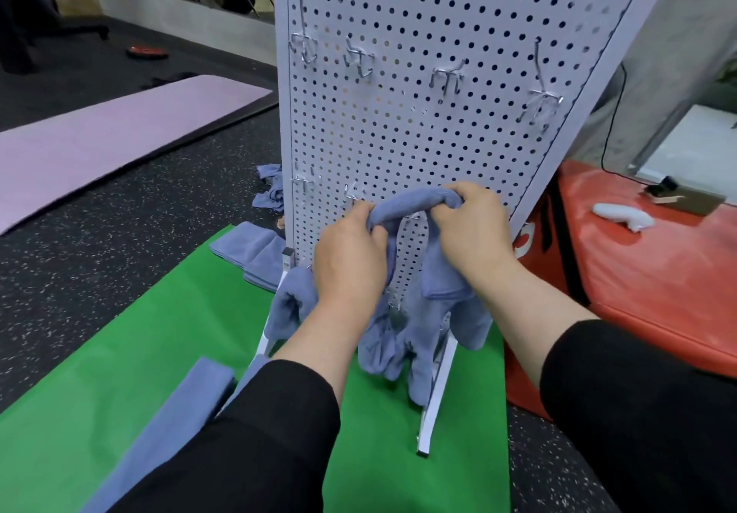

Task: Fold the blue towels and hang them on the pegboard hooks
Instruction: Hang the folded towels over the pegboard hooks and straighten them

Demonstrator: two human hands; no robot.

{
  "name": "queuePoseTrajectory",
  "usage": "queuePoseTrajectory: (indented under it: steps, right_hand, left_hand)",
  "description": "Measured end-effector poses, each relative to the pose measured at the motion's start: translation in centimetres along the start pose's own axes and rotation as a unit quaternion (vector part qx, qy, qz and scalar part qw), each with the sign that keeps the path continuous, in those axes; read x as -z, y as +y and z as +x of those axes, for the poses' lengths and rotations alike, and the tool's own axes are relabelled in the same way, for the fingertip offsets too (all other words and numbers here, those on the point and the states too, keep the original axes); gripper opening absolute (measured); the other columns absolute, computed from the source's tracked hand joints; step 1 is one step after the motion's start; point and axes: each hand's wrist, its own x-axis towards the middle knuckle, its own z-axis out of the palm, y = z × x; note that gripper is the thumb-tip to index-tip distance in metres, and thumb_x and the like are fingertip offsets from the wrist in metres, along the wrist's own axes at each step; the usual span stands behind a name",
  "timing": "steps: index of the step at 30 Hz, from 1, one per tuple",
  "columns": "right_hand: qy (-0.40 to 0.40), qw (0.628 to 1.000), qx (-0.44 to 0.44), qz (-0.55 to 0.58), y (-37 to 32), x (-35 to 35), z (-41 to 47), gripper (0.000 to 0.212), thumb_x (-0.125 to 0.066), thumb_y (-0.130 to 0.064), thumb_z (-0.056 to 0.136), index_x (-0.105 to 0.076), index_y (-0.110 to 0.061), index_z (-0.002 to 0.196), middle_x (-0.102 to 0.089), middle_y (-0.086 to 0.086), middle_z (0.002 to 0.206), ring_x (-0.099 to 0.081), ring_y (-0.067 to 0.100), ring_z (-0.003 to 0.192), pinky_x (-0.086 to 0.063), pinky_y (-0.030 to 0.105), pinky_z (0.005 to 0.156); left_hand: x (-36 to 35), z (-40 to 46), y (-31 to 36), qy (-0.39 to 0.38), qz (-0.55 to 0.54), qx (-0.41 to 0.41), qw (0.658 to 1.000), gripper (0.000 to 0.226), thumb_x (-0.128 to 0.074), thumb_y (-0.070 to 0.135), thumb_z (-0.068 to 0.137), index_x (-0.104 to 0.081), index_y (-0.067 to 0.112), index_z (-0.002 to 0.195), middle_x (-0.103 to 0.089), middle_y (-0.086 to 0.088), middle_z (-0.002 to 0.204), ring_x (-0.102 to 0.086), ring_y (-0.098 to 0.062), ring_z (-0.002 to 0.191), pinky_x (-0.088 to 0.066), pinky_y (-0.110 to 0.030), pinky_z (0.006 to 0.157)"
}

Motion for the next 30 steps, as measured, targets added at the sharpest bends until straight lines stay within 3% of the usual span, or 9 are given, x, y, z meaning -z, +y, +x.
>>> queuePoseTrajectory:
  steps: [5, 9, 11, 14, 17, 20, 25, 28, 30]
  right_hand:
    - [0.003, 0.999, -0.037, 0.017, 0.7, -1.5, 0.2, 0.014, -0.054, -0.009, 0.093, -0.063, -0.018, 0.087, -0.061, 0.001, 0.078, -0.056, 0.026, 0.080, -0.038, 0.029, 0.059]
    - [-0.047, 0.997, -0.058, -0.007, 1.3, -1.8, -0.6, 0.046, -0.050, -0.011, 0.098, -0.051, -0.017, 0.144, -0.063, 0.009, 0.131, -0.060, 0.026, 0.112, -0.044, 0.027, 0.084]
    - [-0.071, 0.995, -0.061, -0.030, 1.5, -2.0, -1.2, 0.053, -0.048, -0.009, 0.101, -0.039, -0.015, 0.152, -0.059, 0.010, 0.136, -0.059, 0.026, 0.114, -0.040, 0.022, 0.083]
    - [-0.052, 0.995, -0.082, 0.003, 1.7, -3.2, -2.0, 0.053, -0.046, -0.006, 0.100, -0.037, -0.016, 0.151, -0.060, 0.008, 0.121, -0.061, 0.029, 0.105, -0.047, 0.034, 0.084]
    - [-0.037, 0.995, -0.090, 0.037, 2.5, -5.1, -3.0, 0.034, -0.043, -0.002, 0.096, -0.048, -0.025, 0.122, -0.050, -0.006, 0.081, -0.052, 0.010, 0.067, -0.037, 0.020, 0.059]
    - [-0.004, 0.995, -0.068, 0.079, 3.1, -6.4, -3.7, 0.029, -0.048, -0.003, 0.096, -0.042, -0.031, 0.101, -0.060, -0.006, 0.084, -0.056, 0.001, 0.070, -0.037, 0.013, 0.059]
    - [-0.009, 0.991, -0.098, 0.090, 3.4, -7.8, -3.3, 0.052, -0.046, -0.013, 0.102, -0.028, -0.017, 0.151, -0.060, 0.007, 0.110, -0.060, 0.024, 0.094, -0.043, 0.032, 0.073]
    - [0.039, 0.981, -0.119, 0.147, 3.5, -7.9, -2.9, 0.059, -0.042, -0.015, 0.102, -0.023, -0.026, 0.156, -0.051, 0.000, 0.109, -0.052, 0.019, 0.095, -0.045, 0.025, 0.079]
    - [0.058, 0.976, -0.136, 0.161, 3.7, -8.0, -2.4, 0.059, -0.038, -0.032, 0.095, -0.021, -0.041, 0.151, -0.055, 0.004, 0.105, -0.056, 0.022, 0.094, -0.051, 0.041, 0.091]
  left_hand:
    - [-2.0, 0.8, -0.9, -0.025, 0.000, 0.011, 1.000, 0.013, -0.052, 0.015, 0.092, -0.064, 0.016, 0.096, -0.067, -0.012, 0.081, -0.057, -0.036, 0.078, -0.045, -0.041, 0.065]
    - [-3.4, 0.1, -1.8, -0.045, -0.004, 0.029, 0.999, 0.013, -0.053, 0.015, 0.094, -0.063, 0.014, 0.087, -0.063, -0.010, 0.073, -0.055, -0.034, 0.073, -0.041, -0.041, 0.061]
    - [-3.8, -0.1, -2.2, -0.045, -0.006, 0.045, 0.998, 0.014, -0.053, 0.015, 0.094, -0.065, 0.016, 0.087, -0.064, -0.009, 0.074, -0.055, -0.032, 0.072, -0.044, -0.040, 0.062]
    - [-4.0, 0.3, -2.3, -0.053, -0.017, 0.061, 0.997, 0.019, -0.052, 0.015, 0.093, -0.056, 0.019, 0.075, -0.057, -0.005, 0.066, -0.050, -0.029, 0.067, -0.037, -0.038, 0.057]
    - [-4.2, 0.5, -2.3, -0.060, -0.020, 0.060, 0.996, 0.022, -0.053, 0.016, 0.093, -0.052, 0.019, 0.072, -0.051, -0.002, 0.061, -0.046, -0.026, 0.064, -0.030, -0.037, 0.053]
    - [-4.3, 0.3, -2.5, -0.072, -0.036, 0.045, 0.996, 0.014, -0.054, 0.016, 0.093, -0.062, 0.018, 0.082, -0.053, -0.003, 0.063, -0.046, -0.027, 0.066, -0.029, -0.032, 0.049]
    - [-4.1, -0.3, -3.0, -0.094, -0.056, 0.020, 0.994, 0.013, -0.053, 0.022, 0.098, -0.058, 0.022, 0.085, -0.055, -0.002, 0.068, -0.051, -0.028, 0.070, -0.034, -0.036, 0.057]
    - [-3.9, -0.2, -2.6, -0.096, -0.081, 0.014, 0.992, 0.017, -0.052, 0.025, 0.101, -0.066, 0.026, 0.109, -0.069, 0.000, 0.086, -0.060, -0.025, 0.082, -0.038, -0.034, 0.064]
    - [-4.1, 0.2, -2.3, -0.090, -0.111, 0.022, 0.989, 0.034, -0.053, 0.025, 0.101, -0.061, 0.030, 0.134, -0.071, 0.004, 0.102, -0.063, -0.017, 0.092, -0.040, -0.027, 0.072]
